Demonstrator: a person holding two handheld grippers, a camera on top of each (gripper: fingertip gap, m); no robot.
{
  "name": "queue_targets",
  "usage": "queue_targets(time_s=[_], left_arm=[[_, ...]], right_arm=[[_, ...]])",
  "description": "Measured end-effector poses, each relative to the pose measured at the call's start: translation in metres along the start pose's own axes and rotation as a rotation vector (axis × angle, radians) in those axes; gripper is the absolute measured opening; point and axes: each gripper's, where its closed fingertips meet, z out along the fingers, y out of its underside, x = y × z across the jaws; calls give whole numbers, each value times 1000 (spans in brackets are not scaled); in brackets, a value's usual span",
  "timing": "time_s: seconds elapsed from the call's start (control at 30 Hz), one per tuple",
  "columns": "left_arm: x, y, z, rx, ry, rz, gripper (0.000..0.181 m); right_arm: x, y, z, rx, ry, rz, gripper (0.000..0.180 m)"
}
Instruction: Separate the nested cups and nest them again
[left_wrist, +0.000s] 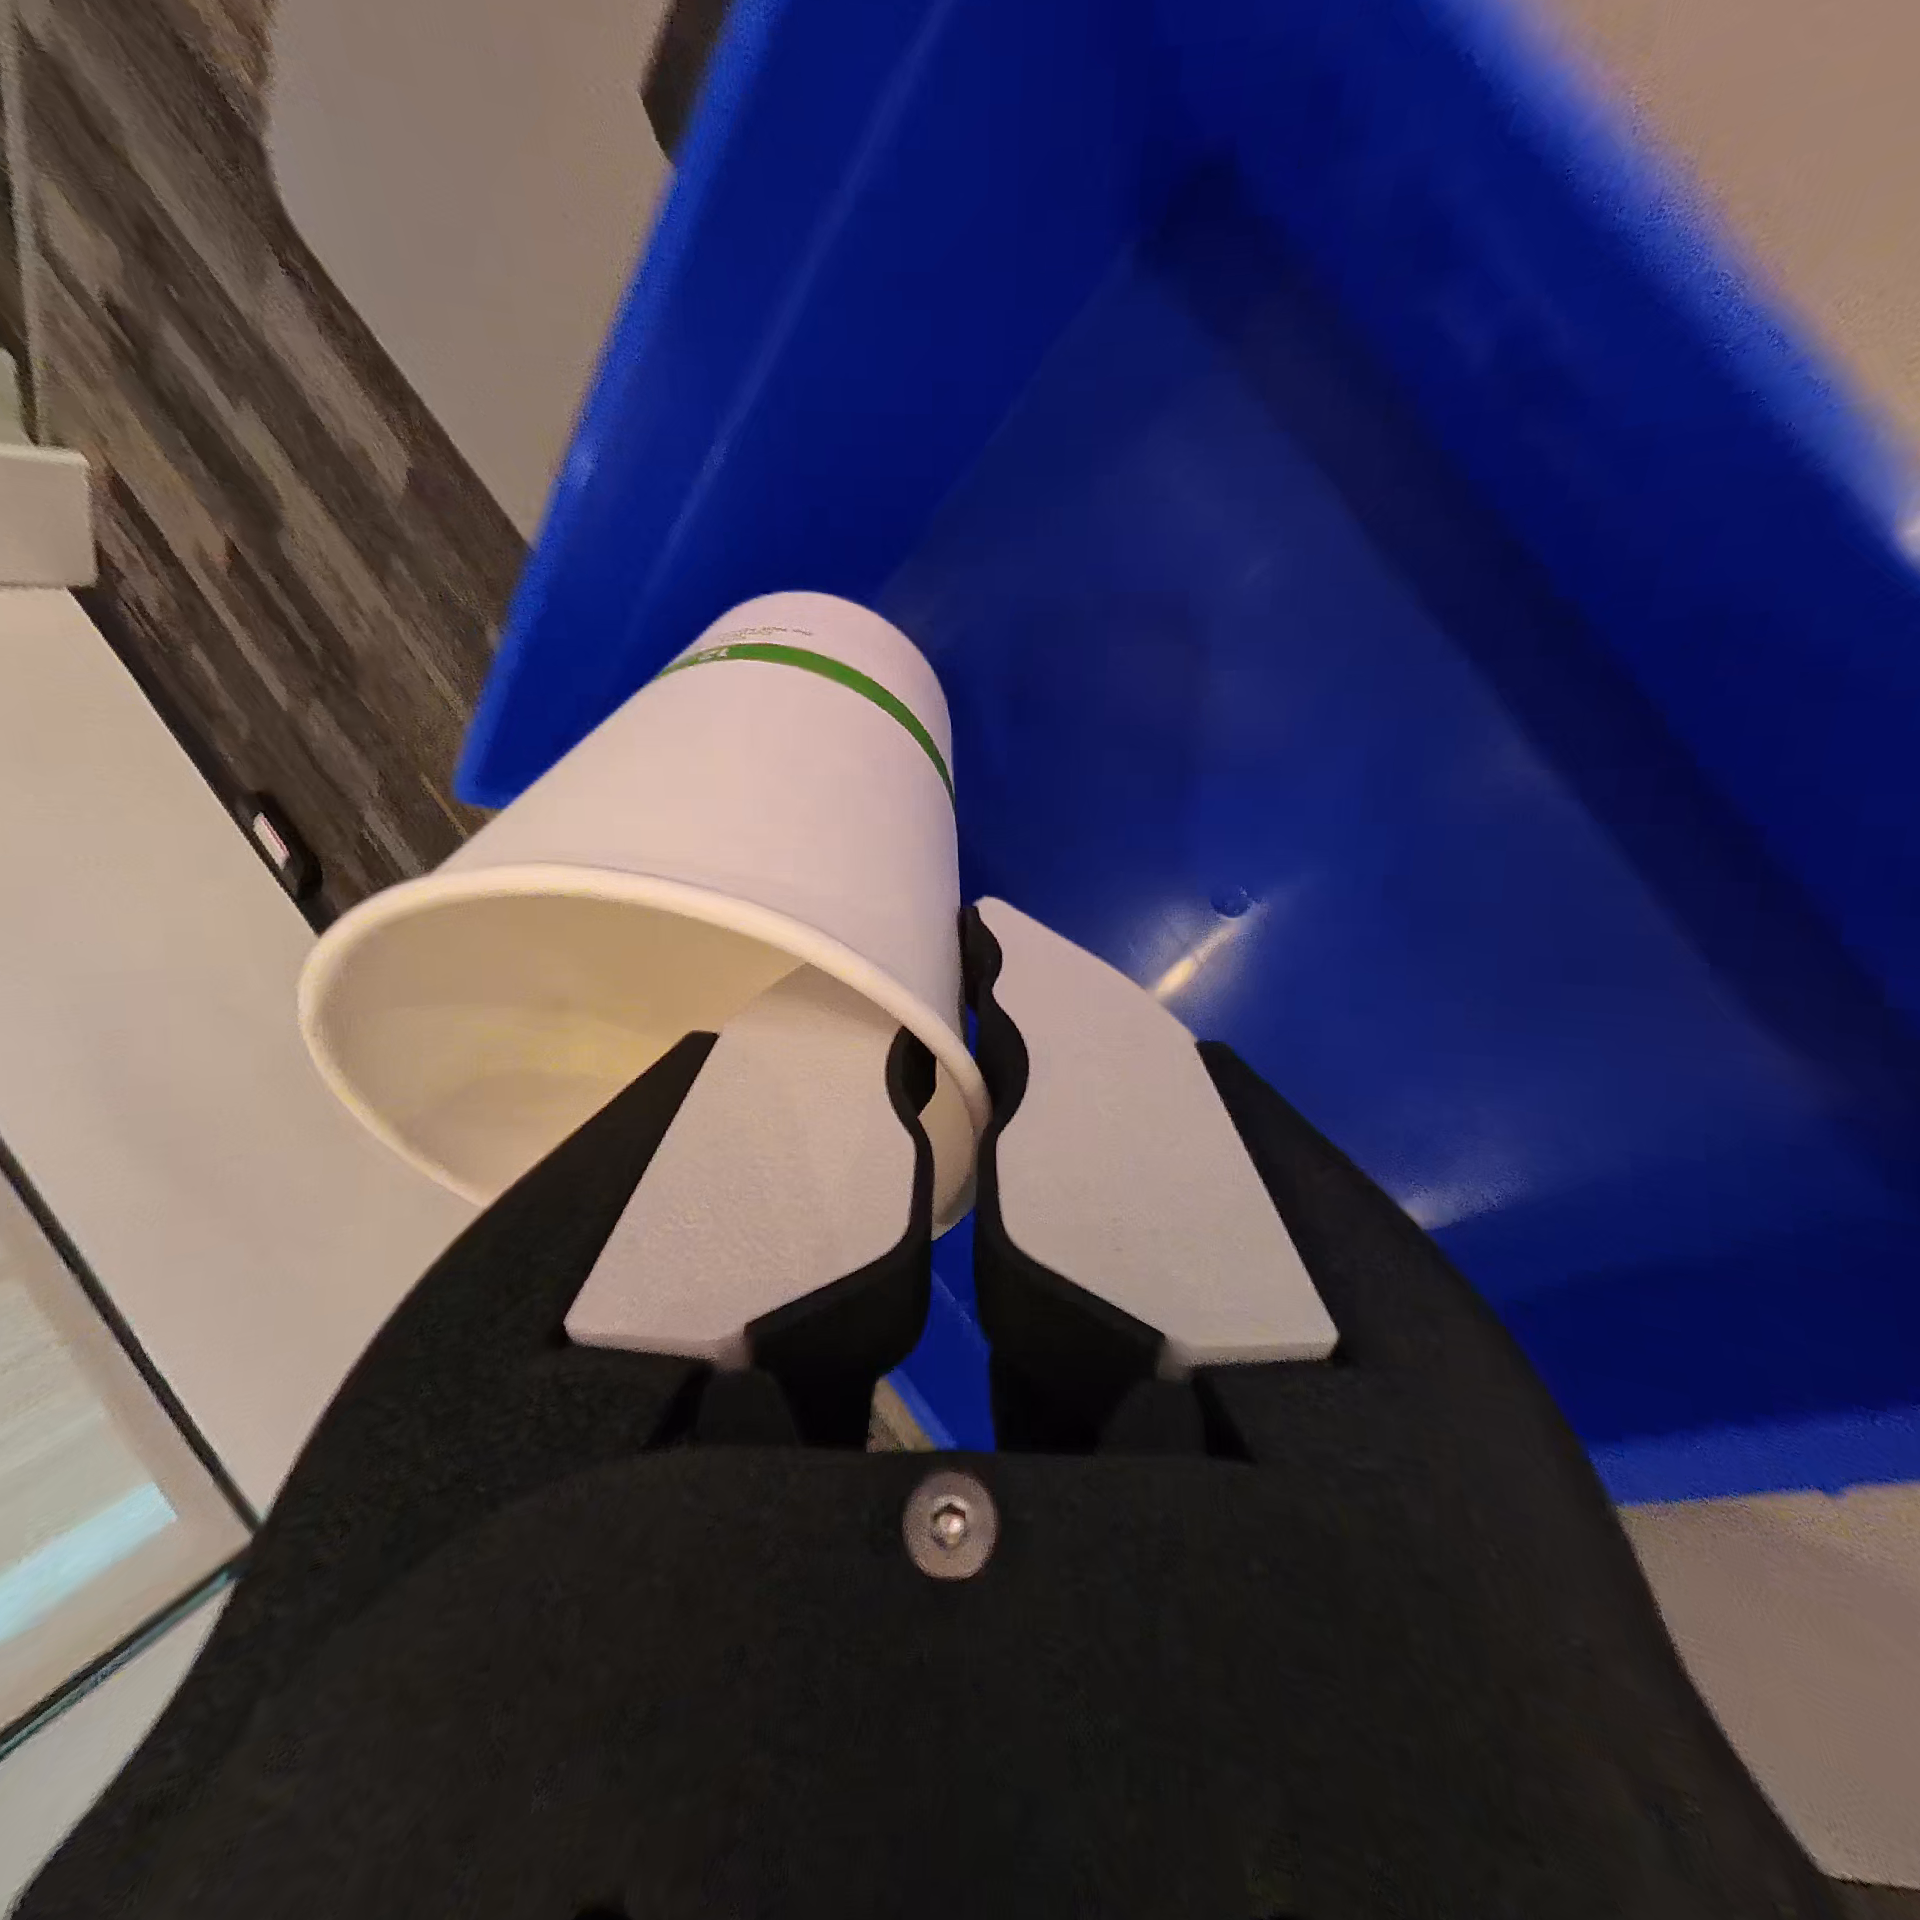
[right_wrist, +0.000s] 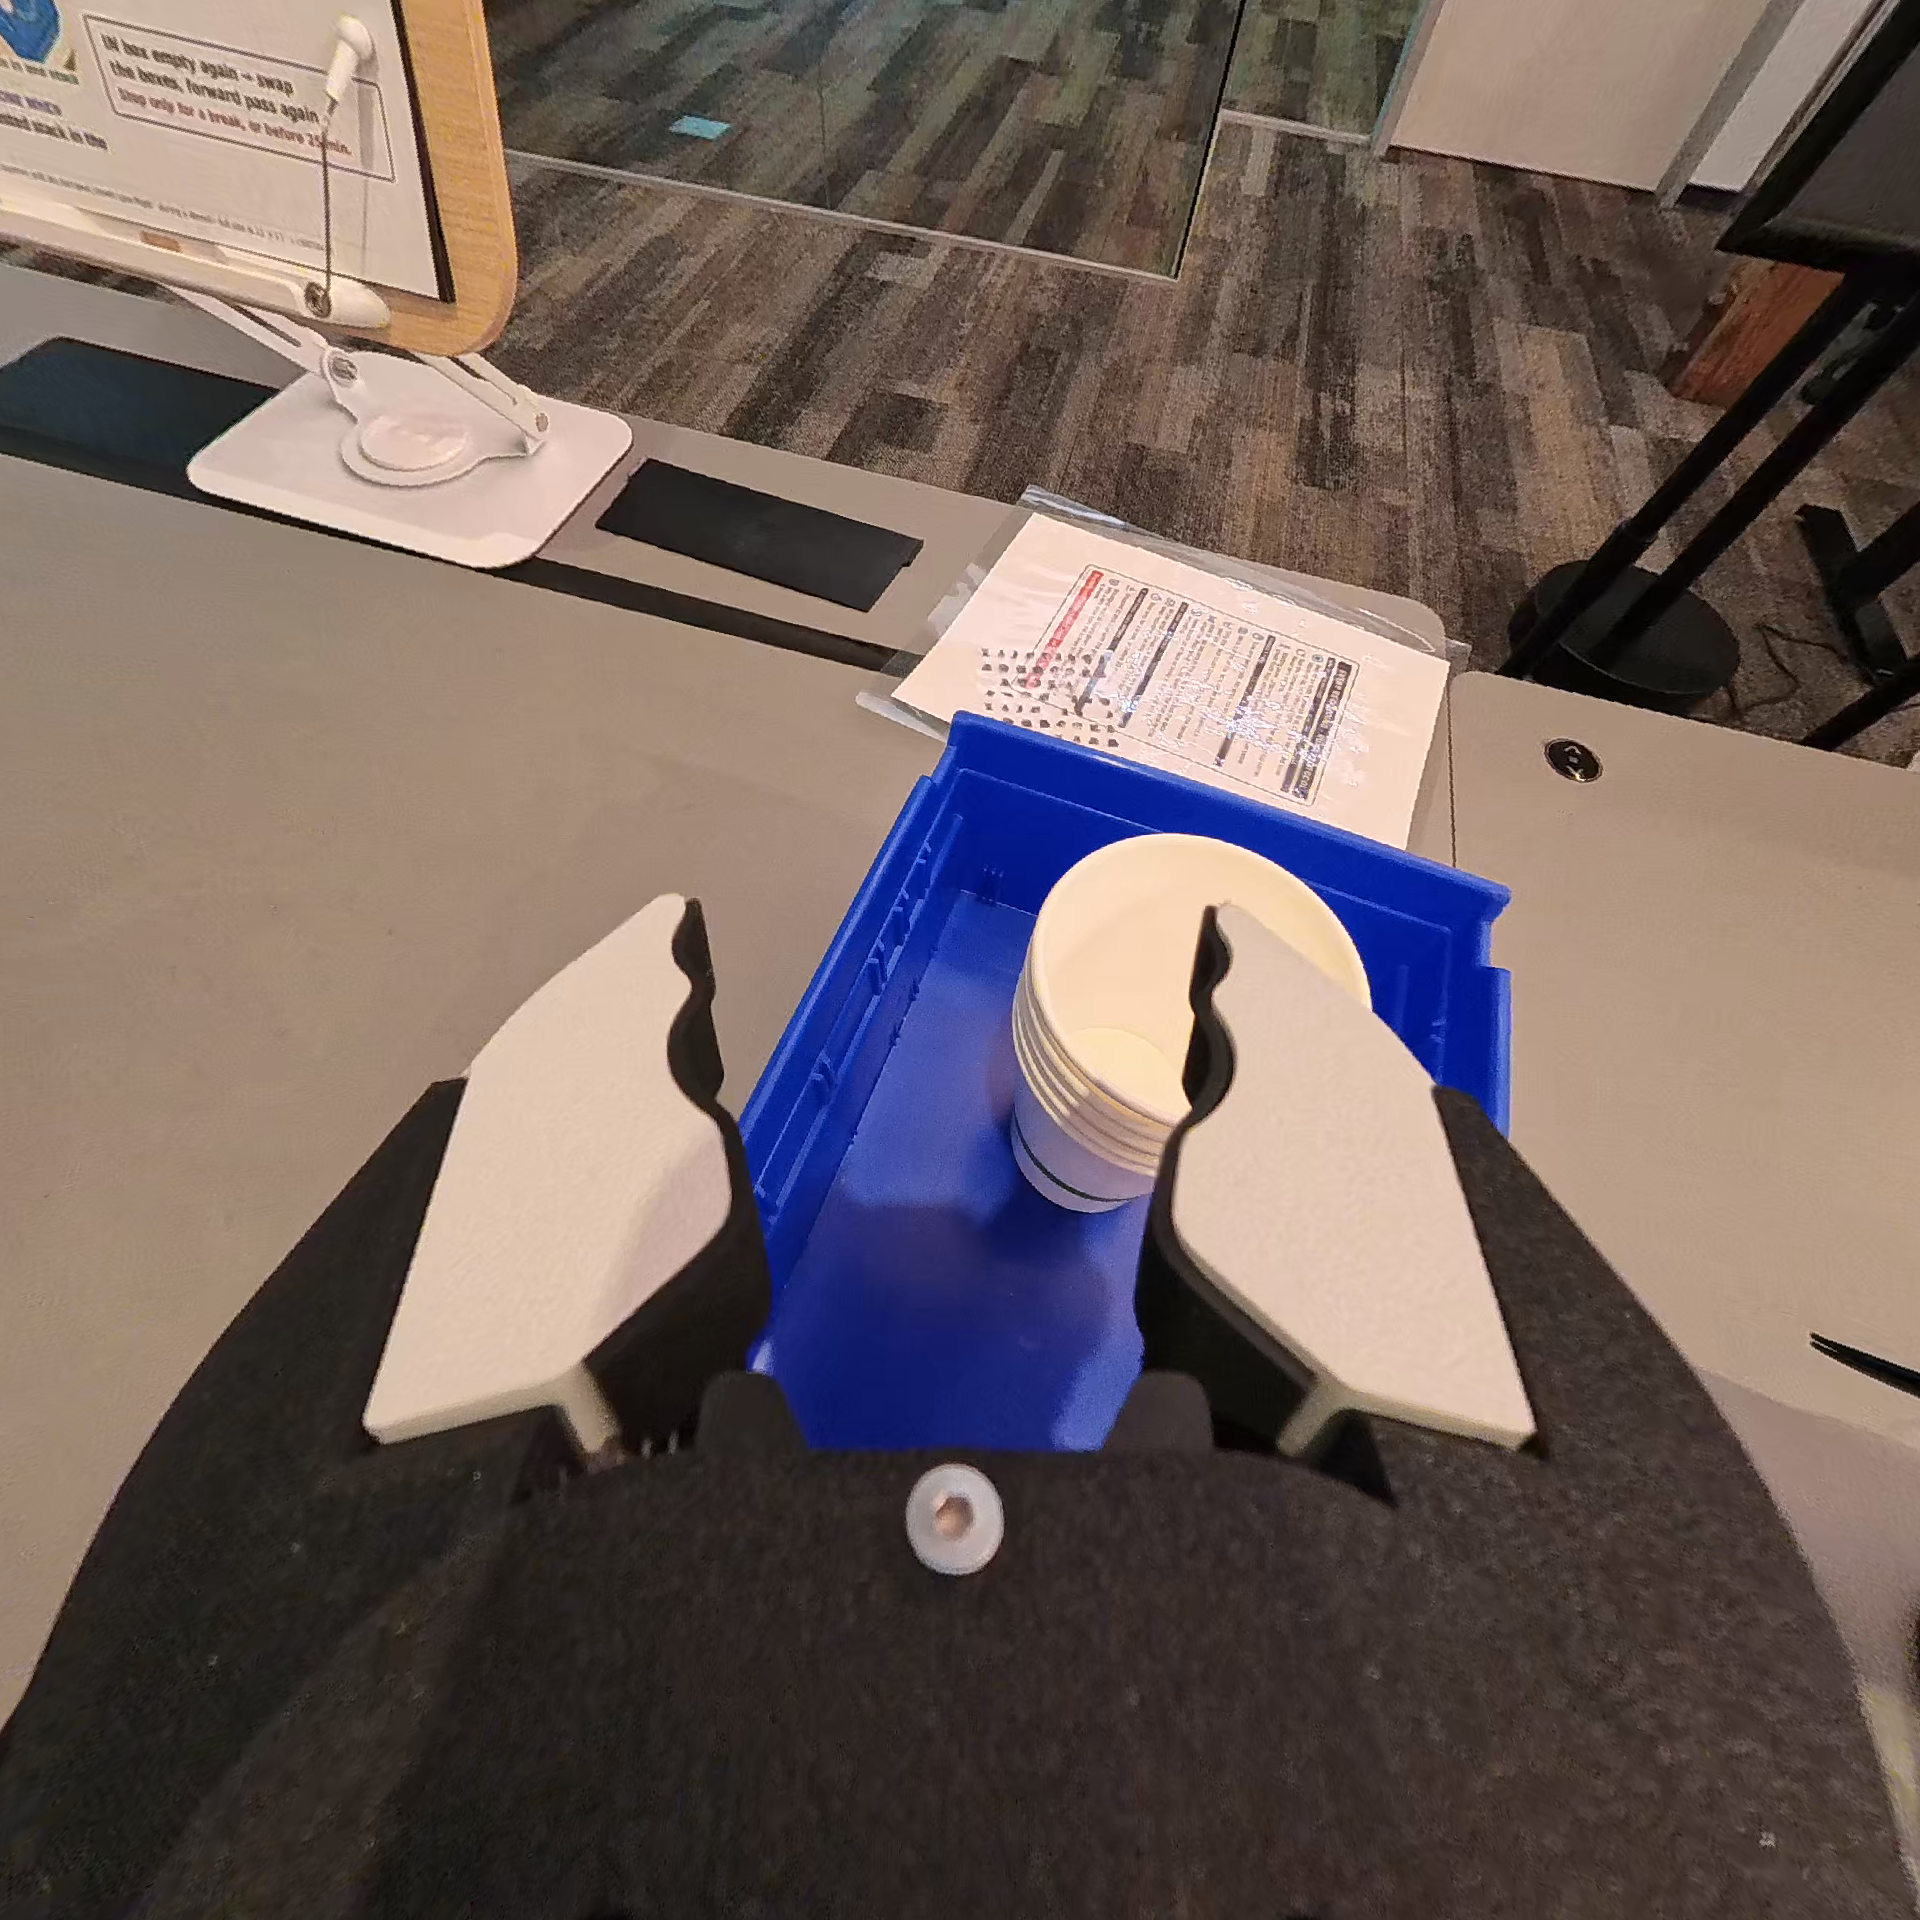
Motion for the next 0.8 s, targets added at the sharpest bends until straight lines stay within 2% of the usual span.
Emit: queue_targets(time_s=[0.1,0.2,0.3,0.4,0.6,0.8], left_arm=[[-5,-26,-45,134,-40,26,0],[6,-73,-105,318,-62,67,0],[53,-131,-162,519,23,162,0],[121,-178,-200,653,162,314,0],[238,-232,-217,663,379,638,0],[301,-263,-224,640,450,833,0]], right_arm=[[-5,-8,-4,37,-17,-12,86],[-26,-34,-12,141,-63,-78,84],[-76,-68,-22,271,-190,-191,84],[-148,-94,-33,377,-391,-330,84],[-293,-104,-44,444,-813,-531,84],[-364,-73,0,260,-940,-595,90]])
